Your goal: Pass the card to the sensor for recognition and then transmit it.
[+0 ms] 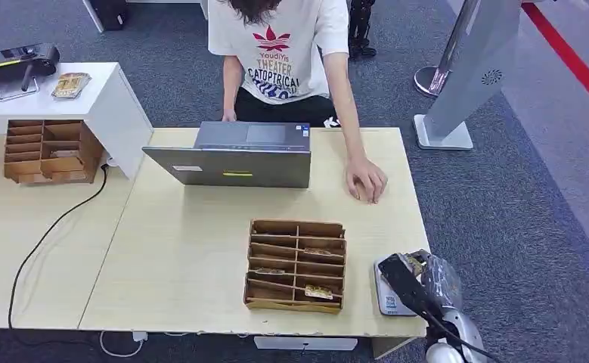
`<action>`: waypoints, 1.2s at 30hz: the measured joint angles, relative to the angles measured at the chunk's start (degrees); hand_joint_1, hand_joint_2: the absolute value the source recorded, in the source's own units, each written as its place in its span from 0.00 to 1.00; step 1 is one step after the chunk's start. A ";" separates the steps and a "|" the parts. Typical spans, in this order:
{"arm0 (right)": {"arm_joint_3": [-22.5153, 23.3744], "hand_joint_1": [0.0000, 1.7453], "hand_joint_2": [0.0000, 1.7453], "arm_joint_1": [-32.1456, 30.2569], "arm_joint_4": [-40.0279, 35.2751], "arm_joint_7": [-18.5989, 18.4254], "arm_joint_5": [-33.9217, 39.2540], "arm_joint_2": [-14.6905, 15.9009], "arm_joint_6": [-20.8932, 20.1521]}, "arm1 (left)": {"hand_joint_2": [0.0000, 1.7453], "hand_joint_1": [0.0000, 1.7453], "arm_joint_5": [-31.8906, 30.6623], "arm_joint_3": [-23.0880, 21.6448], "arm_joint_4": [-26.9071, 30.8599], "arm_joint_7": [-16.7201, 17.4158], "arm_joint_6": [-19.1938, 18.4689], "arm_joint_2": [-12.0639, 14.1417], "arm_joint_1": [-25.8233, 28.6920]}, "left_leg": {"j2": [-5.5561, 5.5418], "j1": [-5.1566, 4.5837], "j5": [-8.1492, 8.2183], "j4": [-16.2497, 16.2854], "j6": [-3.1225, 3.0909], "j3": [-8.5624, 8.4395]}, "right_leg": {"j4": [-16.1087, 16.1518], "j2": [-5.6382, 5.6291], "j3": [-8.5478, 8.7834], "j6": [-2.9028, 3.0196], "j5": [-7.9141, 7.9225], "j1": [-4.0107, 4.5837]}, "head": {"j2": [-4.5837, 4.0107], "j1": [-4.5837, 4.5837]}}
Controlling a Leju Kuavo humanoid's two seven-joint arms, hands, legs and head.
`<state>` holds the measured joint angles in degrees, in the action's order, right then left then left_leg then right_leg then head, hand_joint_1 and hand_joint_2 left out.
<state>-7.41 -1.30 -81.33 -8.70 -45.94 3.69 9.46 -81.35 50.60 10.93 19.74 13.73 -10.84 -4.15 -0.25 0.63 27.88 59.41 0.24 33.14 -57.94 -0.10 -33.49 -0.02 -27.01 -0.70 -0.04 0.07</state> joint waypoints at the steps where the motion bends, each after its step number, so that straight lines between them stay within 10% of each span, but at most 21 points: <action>1: 0.00 1.00 1.00 0.01 0.00 -0.15 -0.42 0.02 0.05 | 0.00 0.00 -0.05 0.00 0.00 0.00 -0.02 0.00 0.00 | 0.00 0.00 0.00 0.00 0.00 0.00 | 0.00 0.00 0.00 0.00 0.00 0.00 | 0.00 0.00; 36: -0.20 1.00 1.00 0.15 1.49 -0.26 -3.06 0.02 -1.13 | 0.00 0.00 -1.16 0.00 0.00 0.00 -0.17 0.00 0.00 | 0.00 0.00 0.00 0.00 0.00 -0.01 | 0.00 0.00 0.00 0.00 0.00 0.00 | 0.00 0.00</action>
<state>-7.61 -1.15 -79.84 -8.96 -49.00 3.72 8.33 -82.51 50.60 10.93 19.74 13.55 -10.84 -4.15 -0.25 0.63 27.88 59.41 0.24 33.13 -57.94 -0.11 -33.49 -0.02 -27.01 -0.70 -0.04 0.07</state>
